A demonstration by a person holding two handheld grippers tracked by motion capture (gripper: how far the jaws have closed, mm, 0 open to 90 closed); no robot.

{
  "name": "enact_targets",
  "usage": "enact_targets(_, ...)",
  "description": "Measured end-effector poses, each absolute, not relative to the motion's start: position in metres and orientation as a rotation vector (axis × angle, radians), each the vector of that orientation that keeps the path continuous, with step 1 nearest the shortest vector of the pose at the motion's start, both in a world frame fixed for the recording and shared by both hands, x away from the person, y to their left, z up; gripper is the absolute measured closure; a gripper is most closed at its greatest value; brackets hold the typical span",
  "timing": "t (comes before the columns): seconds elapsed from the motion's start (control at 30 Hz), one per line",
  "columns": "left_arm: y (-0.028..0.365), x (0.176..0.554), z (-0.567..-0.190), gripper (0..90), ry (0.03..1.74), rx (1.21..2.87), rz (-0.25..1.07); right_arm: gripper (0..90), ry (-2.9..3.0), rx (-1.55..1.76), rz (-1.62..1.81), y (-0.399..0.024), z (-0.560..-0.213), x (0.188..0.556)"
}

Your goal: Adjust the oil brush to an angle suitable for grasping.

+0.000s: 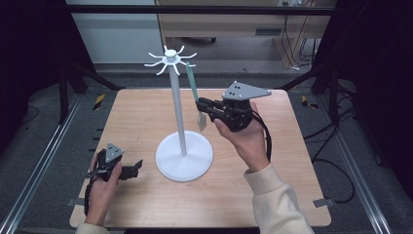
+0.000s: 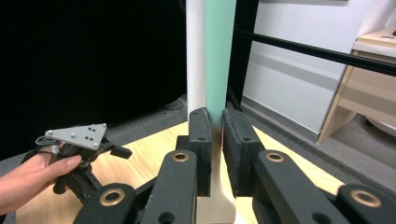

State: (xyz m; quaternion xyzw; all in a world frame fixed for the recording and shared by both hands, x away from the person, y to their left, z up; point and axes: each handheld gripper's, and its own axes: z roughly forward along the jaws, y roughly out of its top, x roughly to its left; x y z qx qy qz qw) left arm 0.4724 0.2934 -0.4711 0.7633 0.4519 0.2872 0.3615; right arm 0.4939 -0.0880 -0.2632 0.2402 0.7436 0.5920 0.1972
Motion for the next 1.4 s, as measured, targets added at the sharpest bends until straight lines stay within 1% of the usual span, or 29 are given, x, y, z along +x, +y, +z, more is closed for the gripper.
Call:
enact_targets(0.53,0.2927,0.4721,-0.4712,2.4,1.162,1.968,0.739,81.3,2.075,0.687,1.670,-0.0871,-0.2652,0.4991)
enact_targets(0.83,0.2933,0.4722,-0.4712,2.4,1.164,1.964,0.739,79.6,2.077,0.700,1.671,-0.0867,-0.2671,0.5022)
enact_targets(0.9,0.2934,0.4722,-0.4712,2.4,1.164,1.964,0.739,78.1,2.079,0.698,1.667,-0.0866,-0.2672,0.5017)
enact_targets(1.0,0.2933,0.4721,-0.4712,2.4,1.164,1.964,0.740,73.0,2.077,0.696,1.653,-0.0865,-0.2669,0.5004)
enact_targets(1.13,0.2933,0.4722,-0.4712,2.4,1.164,1.964,0.739,64.0,2.068,0.701,1.627,-0.0859,-0.2667,0.4977)
enact_targets(1.4,0.2935,0.4722,-0.4712,2.4,1.164,1.963,0.738,42.7,2.051,0.725,1.567,-0.0852,-0.2687,0.4951)
